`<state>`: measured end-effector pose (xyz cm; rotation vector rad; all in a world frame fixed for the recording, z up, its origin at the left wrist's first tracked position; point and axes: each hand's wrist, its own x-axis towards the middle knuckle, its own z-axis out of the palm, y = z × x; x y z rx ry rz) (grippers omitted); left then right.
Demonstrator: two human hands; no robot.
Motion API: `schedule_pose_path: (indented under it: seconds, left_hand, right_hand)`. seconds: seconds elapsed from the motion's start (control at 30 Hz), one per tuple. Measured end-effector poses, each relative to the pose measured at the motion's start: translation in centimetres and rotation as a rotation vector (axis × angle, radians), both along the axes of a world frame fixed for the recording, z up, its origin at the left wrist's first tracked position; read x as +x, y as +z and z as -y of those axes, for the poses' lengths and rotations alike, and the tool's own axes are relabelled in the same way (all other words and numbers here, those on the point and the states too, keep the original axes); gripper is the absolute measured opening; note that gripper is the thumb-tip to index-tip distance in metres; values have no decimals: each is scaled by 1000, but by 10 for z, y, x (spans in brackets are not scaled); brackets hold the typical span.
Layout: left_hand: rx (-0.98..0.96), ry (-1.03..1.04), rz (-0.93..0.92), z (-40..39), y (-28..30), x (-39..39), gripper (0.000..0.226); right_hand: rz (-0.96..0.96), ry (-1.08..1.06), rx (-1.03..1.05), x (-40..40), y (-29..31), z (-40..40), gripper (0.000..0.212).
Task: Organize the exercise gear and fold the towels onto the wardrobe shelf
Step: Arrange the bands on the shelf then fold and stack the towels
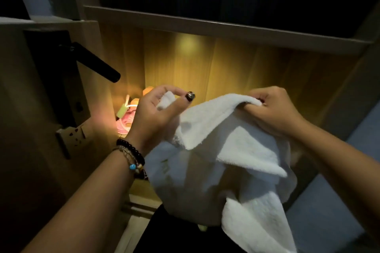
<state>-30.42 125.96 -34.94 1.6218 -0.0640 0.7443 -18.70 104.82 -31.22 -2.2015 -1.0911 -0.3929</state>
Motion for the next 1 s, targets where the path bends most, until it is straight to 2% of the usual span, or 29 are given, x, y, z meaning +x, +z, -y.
schedule_pose_path:
  seconds: [0.17,0.23,0.27,0.43,0.53,0.63,0.7,0.77,0.8,0.87,0.9,1.0]
  left_hand:
    - [784,85,-194,23,29,6,63]
    - [869,121,-163,29,39,11,58]
    - [810,139,-108,31,44,12,54]
    - [278,154,94,33,56,14,30]
    - [-157,73,118,41,52,22,27]
    - [-411,-81,63,42,47,37,15]
    - [-587,-230,-12,46,45,47,40]
    - [-680,-265,-66,53,42,58,54]
    - [-703,-268,-83,57,40,62,52]
    - [-747,-263,-81,60,33,75,31]
    - [-770,-252,-71,60,31,79,24]
    - [-729,-252,-80,49,28,89,22]
  right_hand:
    - [78,-118,-27,-18,45,15,17]
    - [87,-134,-42,-26,56,20,10]
    - [91,-138,-38,-29,58,22,8]
    - [86,-135,96,-40,50,16,21]
    - [146,-176,20,-37,32,10,27]
    - [79,-200,15,-22,13,19,32]
    - [-38,-181,71,-10,-1,26,39]
    - [-215,-89,155,-3,-21,32,47]
    - [-327,-29,206,0,-33,36,50]
    - [-532,48,260,8,-61,46,53]
    - [-612,54,263,10,-75,51,52]
    - [-772,-37,324,25,-102,64,51]
